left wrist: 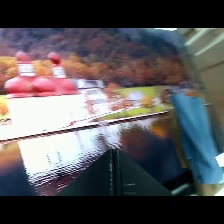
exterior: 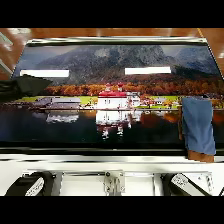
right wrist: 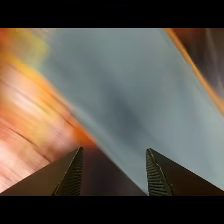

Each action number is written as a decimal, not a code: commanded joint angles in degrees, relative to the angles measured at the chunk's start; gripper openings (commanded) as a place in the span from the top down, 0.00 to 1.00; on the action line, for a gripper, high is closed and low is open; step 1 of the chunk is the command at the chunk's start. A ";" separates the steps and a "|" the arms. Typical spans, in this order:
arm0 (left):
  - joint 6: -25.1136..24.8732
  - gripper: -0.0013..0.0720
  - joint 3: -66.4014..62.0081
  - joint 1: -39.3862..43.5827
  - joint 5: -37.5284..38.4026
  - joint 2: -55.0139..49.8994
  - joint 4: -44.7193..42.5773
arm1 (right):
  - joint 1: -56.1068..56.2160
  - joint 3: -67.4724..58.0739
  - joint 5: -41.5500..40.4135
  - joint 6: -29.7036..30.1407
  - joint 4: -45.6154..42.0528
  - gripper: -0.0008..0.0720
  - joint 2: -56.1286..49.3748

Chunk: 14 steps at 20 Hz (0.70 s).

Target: Fold the shirts.

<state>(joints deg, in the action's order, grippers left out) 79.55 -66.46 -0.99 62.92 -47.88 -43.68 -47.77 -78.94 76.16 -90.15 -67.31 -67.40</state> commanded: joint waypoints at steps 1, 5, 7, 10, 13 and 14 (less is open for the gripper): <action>16.28 0.94 -3.91 12.81 -3.56 -4.61 -29.62 | 6.93 -6.82 -16.26 2.49 9.84 0.31 7.45; 21.70 0.93 -12.59 27.74 14.67 -20.20 -47.58 | 28.33 -6.71 0.00 4.72 -1.42 0.28 8.63; 23.06 0.25 -16.59 30.73 20.31 -26.84 -48.92 | 36.63 -6.23 9.62 4.02 -9.81 0.07 5.09; 23.17 0.09 -18.16 31.74 19.89 -28.79 -48.94 | 42.38 -6.05 12.94 4.02 -12.31 0.08 0.37; 22.99 0.09 -18.16 31.10 20.31 -28.81 -48.92 | 45.27 -6.05 9.86 3.78 -12.09 0.08 -1.84; 23.06 0.09 -18.16 31.01 20.35 -28.79 -48.89 | 45.81 -6.05 9.11 3.80 -12.11 0.08 -2.10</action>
<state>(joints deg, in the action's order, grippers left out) 101.89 -83.88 29.56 81.56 -75.48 -91.07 -5.61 -84.93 85.19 -86.17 -77.69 -67.57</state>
